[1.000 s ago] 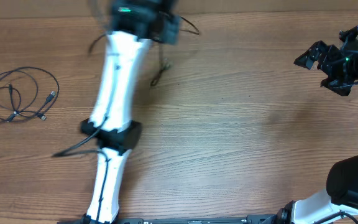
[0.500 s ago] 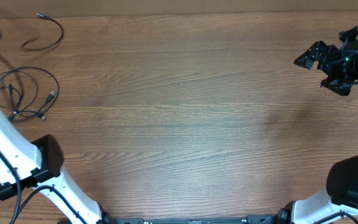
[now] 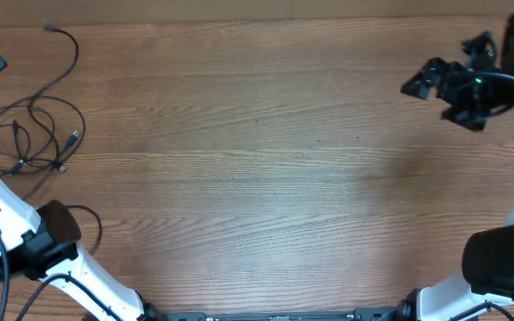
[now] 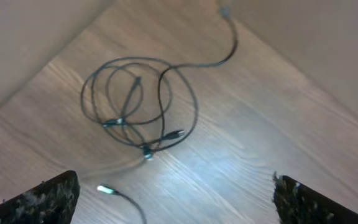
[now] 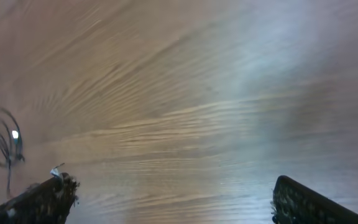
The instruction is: Untangle cables
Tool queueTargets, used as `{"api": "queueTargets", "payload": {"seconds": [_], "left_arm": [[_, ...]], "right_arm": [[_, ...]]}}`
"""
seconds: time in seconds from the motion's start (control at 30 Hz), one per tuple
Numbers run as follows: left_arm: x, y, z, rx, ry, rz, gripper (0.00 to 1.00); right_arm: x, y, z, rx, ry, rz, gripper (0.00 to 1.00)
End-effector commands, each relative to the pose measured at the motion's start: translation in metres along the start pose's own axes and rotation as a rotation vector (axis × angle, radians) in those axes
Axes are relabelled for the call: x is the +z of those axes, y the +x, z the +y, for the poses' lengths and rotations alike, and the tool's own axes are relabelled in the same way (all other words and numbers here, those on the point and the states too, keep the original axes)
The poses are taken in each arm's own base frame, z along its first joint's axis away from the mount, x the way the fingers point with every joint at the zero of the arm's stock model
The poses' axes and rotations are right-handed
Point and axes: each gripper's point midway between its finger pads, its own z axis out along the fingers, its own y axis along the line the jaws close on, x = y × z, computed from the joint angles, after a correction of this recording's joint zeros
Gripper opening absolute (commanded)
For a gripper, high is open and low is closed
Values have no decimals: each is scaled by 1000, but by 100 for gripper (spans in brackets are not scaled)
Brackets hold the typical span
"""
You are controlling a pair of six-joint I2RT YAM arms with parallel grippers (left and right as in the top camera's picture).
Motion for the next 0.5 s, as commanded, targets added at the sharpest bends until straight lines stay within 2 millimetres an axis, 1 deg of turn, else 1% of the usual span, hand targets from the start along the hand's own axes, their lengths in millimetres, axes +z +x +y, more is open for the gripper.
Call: {"api": "queueTargets", "payload": {"seconds": [0.0, 0.03, 0.07, 0.1, 0.13, 0.17, 0.23, 0.33, 0.4, 0.47], "left_arm": [[-101, 3, -15, -11, 117, -189, 99], [-115, 5, -17, -8, 133, -215, 99], [-140, 10, -20, -1, 166, -261, 100], [-152, 13, -21, 0, 178, -284, 100], [-167, 17, -23, 3, 196, -313, 100], [-176, 19, -23, 6, 204, -330, 99], [-189, 23, -23, 8, 210, -358, 100], [-199, 26, -22, 10, 213, -378, 100], [-198, 25, -22, 10, 213, -377, 100], [-197, 25, -22, 10, 213, -374, 100]], "right_arm": [[-46, -4, 42, -157, 38, -122, 100], [-54, -3, 49, -173, 37, -138, 100], [-75, 0, 65, -204, 27, -182, 100], [-88, 3, 73, -221, 16, -211, 100], [-106, 8, 82, -239, 4, -247, 100], [-116, 10, 86, -250, -3, -273, 100], [-135, 18, 93, -274, -17, -324, 100], [-157, 33, 99, -298, -32, -382, 100], [-174, 44, 103, -315, -42, -426, 100], [-182, 54, 111, -333, -85, -438, 100]]}}
